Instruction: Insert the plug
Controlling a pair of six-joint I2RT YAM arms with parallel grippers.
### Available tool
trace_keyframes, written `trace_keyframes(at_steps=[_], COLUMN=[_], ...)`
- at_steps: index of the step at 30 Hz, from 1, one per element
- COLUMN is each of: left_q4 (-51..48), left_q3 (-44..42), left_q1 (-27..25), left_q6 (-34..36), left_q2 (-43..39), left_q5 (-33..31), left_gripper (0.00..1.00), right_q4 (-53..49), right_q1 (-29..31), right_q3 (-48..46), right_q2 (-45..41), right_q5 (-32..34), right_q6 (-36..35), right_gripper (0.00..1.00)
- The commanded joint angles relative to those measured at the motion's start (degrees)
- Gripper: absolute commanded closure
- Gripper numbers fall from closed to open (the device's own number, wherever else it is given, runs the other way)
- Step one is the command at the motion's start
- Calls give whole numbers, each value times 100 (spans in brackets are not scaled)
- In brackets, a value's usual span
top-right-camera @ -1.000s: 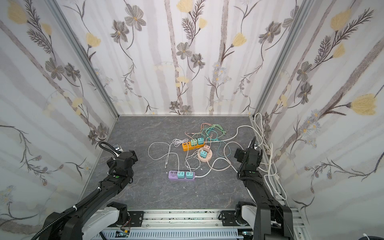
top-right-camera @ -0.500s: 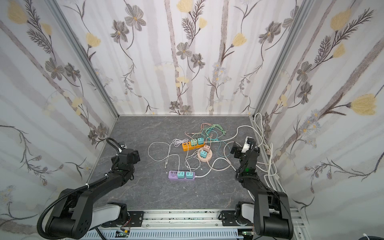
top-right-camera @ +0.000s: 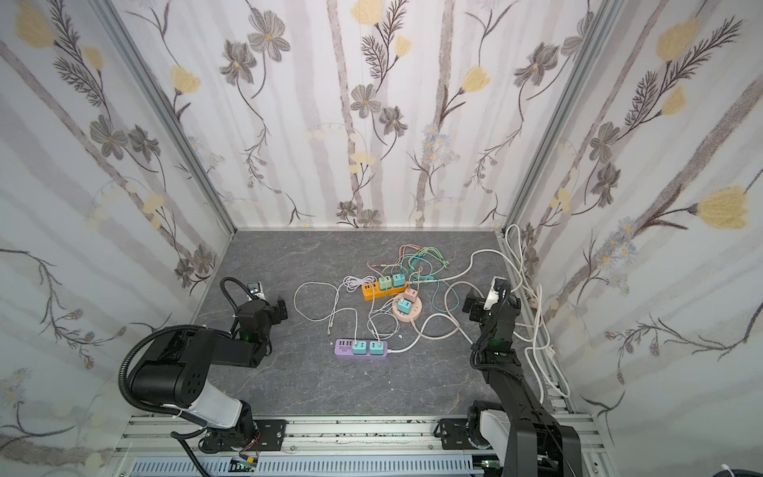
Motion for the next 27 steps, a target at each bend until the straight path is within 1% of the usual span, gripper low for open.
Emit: trace_keyframes(at_steps=[1,3,7,10,12,13,15,17,19,20,22,24,26,27], left_q4=[320,182,-18,-16,21,6,18,12,15,18,19,19,17,19], left_q3=[126,257,301,303,292,290,296,296,294,296,291,297,294,297], left_q1=[51,83,182,192,192,192,192,192,191,192,192,192,192,189], left_q6=[-104,-135,-252,-258,-248,-258,-257,-253,-254,-258,-258,-256,-255,-256], left_q2=[-32,22,-44,-45,-27,-45,-32,-37,-32,-32,-35,-36,-30,-29], left_q5=[-48,-132,11,19,13,22,19,23,17,24,10,13,19,23], left_gripper=[0,0,0,0,0,0,0,0,0,0,0,0,0,0], right_q4=[-148,-178,215,178,-172,-351,-309,216,1034,1396,2022,2319,3174,3697], right_q1=[0,0,18,53,61,62,62,57,81,128,360,520,694,712], right_q3=[169,250,235,230,309,358,310,149,-33,-62,-88,-118,-371,-528], right_q2=[131,245,431,391,336,301,272,319,534,693,1109,1472,1833,2013], right_q5=[99,96,-82,271,547,600,473,-24,-669,-776,-666,-746,-715,-703], right_q6=[41,85,114,177,294,323,283,199,169,156,-172,-358,-626,-646], right_gripper=[1,1,1,1,1,1,1,1,1,1,1,1,1,1])
